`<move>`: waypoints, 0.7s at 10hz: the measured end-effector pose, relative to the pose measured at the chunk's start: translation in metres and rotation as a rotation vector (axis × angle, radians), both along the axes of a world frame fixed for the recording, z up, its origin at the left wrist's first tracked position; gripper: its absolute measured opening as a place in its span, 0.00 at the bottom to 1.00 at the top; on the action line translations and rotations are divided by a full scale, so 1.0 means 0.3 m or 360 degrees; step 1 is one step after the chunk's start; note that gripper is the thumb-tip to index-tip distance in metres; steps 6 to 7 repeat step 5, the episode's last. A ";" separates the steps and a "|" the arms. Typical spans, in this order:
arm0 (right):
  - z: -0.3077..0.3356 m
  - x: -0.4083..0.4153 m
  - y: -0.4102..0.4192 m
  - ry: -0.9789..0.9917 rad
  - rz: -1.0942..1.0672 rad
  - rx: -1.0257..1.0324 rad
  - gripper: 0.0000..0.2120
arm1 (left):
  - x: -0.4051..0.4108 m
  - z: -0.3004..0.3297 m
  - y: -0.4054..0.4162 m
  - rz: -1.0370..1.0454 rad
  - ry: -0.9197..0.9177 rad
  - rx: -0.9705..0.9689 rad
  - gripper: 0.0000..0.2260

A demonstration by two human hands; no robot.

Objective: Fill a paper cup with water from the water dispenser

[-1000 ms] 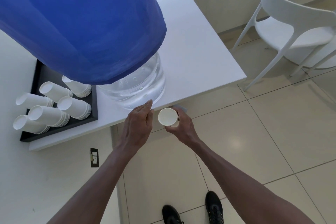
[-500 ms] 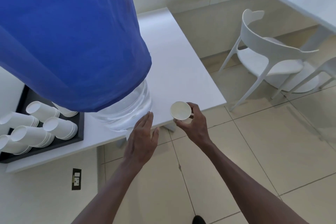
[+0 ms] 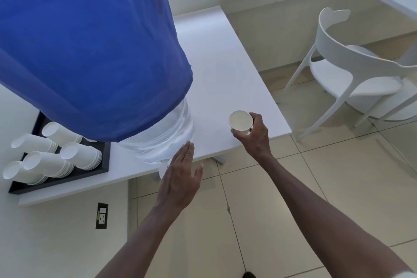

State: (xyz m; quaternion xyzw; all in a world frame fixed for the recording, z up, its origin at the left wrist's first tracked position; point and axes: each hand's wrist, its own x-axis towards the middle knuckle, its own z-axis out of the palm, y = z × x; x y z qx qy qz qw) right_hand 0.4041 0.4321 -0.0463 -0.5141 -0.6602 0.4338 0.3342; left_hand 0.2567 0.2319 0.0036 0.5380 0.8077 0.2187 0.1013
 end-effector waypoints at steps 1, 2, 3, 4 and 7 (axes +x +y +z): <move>-0.017 -0.015 0.020 -0.0001 -0.0008 -0.0025 0.33 | -0.007 -0.010 -0.015 0.0004 -0.0001 0.0014 0.29; -0.025 -0.027 0.034 -0.0009 0.0008 -0.0060 0.33 | -0.019 -0.008 -0.026 0.0020 0.0008 -0.0002 0.29; -0.051 -0.034 0.043 -0.0019 0.0017 -0.0090 0.34 | -0.033 -0.006 -0.042 0.0039 0.0013 -0.0006 0.30; -0.028 -0.029 0.043 -0.0050 0.0037 -0.0132 0.35 | -0.032 0.021 -0.060 0.0050 0.0018 0.0026 0.30; -0.020 -0.031 0.023 -0.0107 0.0080 -0.0073 0.43 | -0.032 0.031 -0.077 0.0093 -0.0013 0.0049 0.30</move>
